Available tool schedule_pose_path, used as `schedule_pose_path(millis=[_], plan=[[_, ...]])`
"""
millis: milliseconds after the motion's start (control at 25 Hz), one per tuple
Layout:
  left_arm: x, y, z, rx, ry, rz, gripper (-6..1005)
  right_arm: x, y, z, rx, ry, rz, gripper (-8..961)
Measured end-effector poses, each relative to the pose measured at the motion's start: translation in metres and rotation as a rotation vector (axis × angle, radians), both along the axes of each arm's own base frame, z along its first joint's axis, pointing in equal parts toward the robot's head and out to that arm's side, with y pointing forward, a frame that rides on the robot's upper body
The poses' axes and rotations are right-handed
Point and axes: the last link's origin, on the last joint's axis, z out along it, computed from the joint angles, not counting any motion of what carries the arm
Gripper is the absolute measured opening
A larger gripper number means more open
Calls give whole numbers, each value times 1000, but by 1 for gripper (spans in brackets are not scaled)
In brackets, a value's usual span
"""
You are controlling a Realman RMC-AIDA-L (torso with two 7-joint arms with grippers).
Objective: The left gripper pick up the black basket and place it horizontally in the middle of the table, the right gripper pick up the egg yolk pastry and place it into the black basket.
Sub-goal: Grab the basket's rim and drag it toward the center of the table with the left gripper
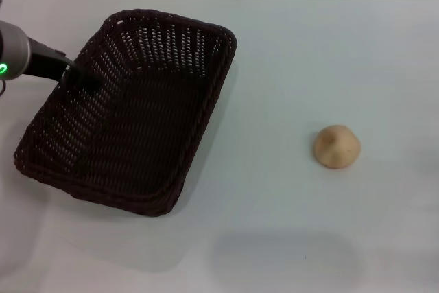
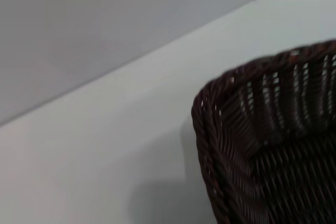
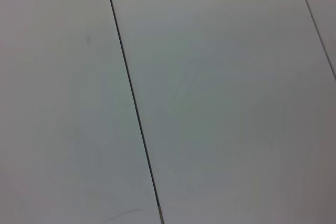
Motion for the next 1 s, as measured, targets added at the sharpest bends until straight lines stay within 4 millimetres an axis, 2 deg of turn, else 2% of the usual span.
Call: schedule_pose_path(millis=[80, 440, 720, 960, 1000], plan=[[-11, 5, -12, -37, 19, 48, 786, 0, 0, 0, 0, 0, 0, 807], [-8, 5, -15, -59, 56, 72, 785, 0, -1, -1, -2, 0, 2, 805], [0, 2, -19, -75, 85, 40, 628, -1, 0, -2, -9, 1, 6, 803], [-1, 2, -22, -87, 93, 43, 399, -1, 0, -2, -10, 0, 8, 801], [-1, 2, -22, -87, 93, 43, 388, -1, 0, -2, -10, 0, 8, 800]])
